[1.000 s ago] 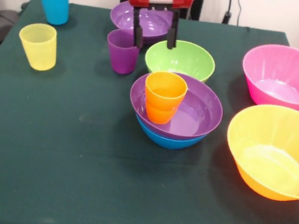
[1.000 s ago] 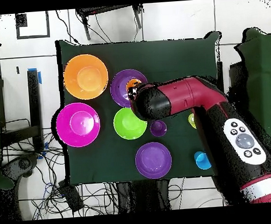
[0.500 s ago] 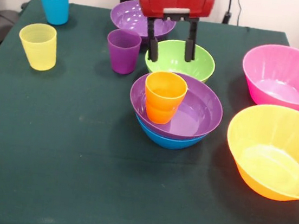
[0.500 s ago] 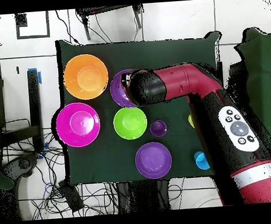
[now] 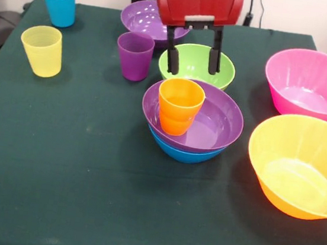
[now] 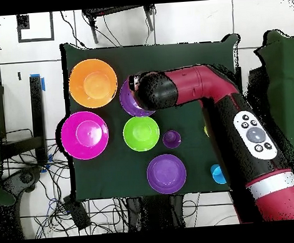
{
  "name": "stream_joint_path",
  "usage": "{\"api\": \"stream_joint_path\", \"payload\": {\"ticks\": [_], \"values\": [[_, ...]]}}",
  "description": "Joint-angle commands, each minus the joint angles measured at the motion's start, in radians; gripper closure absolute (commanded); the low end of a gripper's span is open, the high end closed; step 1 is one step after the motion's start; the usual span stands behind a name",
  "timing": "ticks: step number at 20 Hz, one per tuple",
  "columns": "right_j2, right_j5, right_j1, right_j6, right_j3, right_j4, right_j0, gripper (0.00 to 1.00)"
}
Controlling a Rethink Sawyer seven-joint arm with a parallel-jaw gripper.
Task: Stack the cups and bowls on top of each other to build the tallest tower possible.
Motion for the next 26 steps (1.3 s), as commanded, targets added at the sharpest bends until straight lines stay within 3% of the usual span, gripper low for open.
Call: {"api": "stream_joint_path", "payload": {"ticks": [1, 3, 7, 13, 20, 26], "values": [[-0.04, -0.006, -0.046, -0.054, 0.157, -0.037, -0.014, 0.0], [-0.042, -0.063, -0.06, -0.043, 0.208, -0.063, -0.027, 0.0], [-0.042, -0.13, -0.037, -0.042, 0.222, -0.097, -0.037, 0.0], [-0.031, -0.133, -0.043, -0.062, 0.231, -0.103, -0.051, 0.0], [-0.059, -0.294, -0.022, 0.005, 0.324, -0.151, -0.07, 0.0], [-0.118, -0.403, 0.003, 0.073, 0.363, -0.169, -0.048, 0.0]]}}
